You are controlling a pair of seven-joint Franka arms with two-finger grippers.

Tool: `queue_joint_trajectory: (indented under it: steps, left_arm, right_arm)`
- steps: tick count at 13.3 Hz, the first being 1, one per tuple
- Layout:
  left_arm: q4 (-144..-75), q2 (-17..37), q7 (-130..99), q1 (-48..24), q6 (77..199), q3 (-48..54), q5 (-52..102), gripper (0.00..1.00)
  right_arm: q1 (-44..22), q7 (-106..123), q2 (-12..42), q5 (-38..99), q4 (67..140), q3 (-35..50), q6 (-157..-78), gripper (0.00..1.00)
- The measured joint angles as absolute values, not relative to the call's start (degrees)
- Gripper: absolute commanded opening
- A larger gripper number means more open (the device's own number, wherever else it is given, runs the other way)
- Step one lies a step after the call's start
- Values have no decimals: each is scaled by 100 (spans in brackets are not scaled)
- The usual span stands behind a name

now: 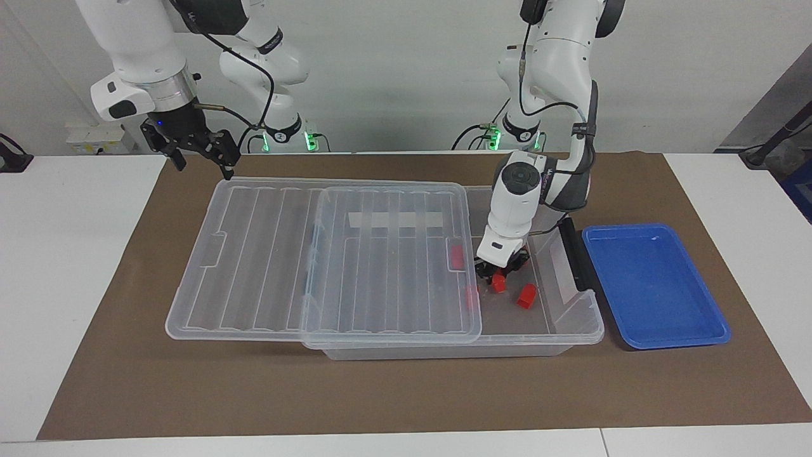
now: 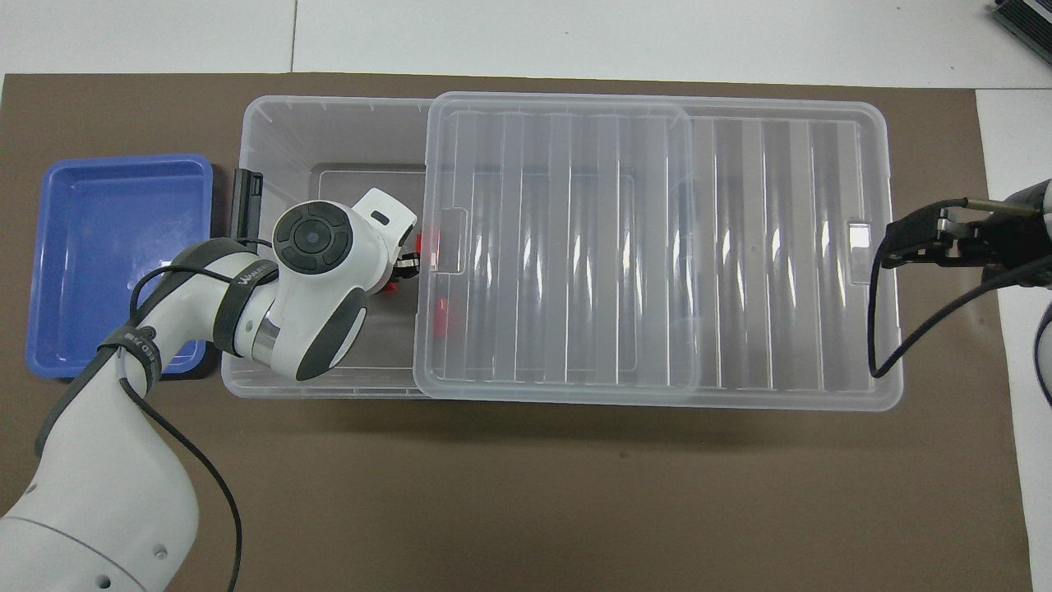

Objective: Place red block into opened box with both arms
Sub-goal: 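Lower the red block into the box and open the left gripper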

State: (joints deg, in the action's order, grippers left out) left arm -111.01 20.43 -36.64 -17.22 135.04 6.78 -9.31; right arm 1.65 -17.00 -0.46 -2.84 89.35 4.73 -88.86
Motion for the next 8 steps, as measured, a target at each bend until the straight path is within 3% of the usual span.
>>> queue_joint_trajectory:
  steps: [1,2,3,4,8]
  left_arm:
    - [-11102,2042,-3664,-1722,13504,678,-934,5]
    - [-11104,2042,-3664,-1722,13504,678,-936,25]
    - [-11105,2041,-3664,-1722,13504,678,-938,31]
    - [-11106,2040,-3664,-1722,13504,678,-939,52]
    - [-11145,2040,-3670,-1722,13503,673,-942,67]
  right_arm:
    - [165,-1700,-46,-283,8936,473,-8886,100]
    - [165,-1700,-46,-282,8936,473,-8886,100]
    - [165,-1700,-46,-281,8936,473,-8886,100]
    - [165,-1700,-46,-281,8937,473,-8886,100]
    - [165,-1700,-46,-280,8937,473,-8886,100]
